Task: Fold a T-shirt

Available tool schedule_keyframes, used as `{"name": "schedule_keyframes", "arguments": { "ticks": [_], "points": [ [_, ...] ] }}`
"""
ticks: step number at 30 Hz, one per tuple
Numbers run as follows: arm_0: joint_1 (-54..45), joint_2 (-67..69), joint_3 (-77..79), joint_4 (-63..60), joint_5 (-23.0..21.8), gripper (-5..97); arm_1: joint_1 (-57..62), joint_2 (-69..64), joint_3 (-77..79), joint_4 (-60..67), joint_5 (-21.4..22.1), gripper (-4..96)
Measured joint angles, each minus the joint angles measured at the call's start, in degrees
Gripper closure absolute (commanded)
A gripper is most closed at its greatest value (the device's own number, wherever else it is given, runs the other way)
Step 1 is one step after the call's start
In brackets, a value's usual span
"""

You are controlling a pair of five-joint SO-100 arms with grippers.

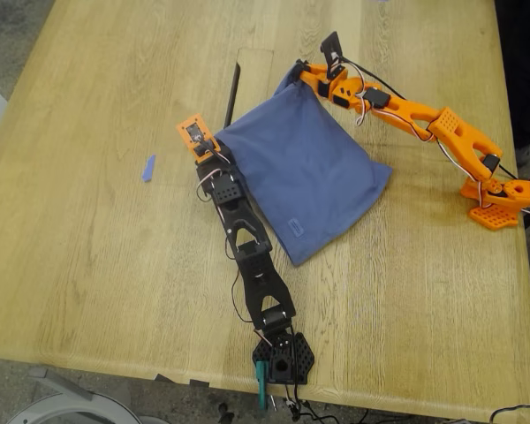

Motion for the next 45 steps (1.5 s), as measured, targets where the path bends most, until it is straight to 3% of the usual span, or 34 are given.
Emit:
{"name": "schedule_keyframes", "arguments": {
  "ticks": [9, 25, 34, 45],
  "points": [
    [0.0, 0.0, -15.82, 26.1, -0.44, 92, -1.14, 0.0, -15.64, 31.11, -0.18, 91.3],
    [4.04, 0.0, -40.25, 68.64, -1.41, 92, -3.6, 10.9, -17.67, 67.85, -0.09, 91.3],
    [7.91, 6.33, -28.04, 71.19, -2.46, 92, -5.27, 18.28, -17.67, 87.8, -0.09, 91.3],
    [14.06, 23.03, -8.35, 71.19, -2.81, 92, -7.65, 37.09, 6.06, 90.0, 0.53, 91.3]
  ]
}}
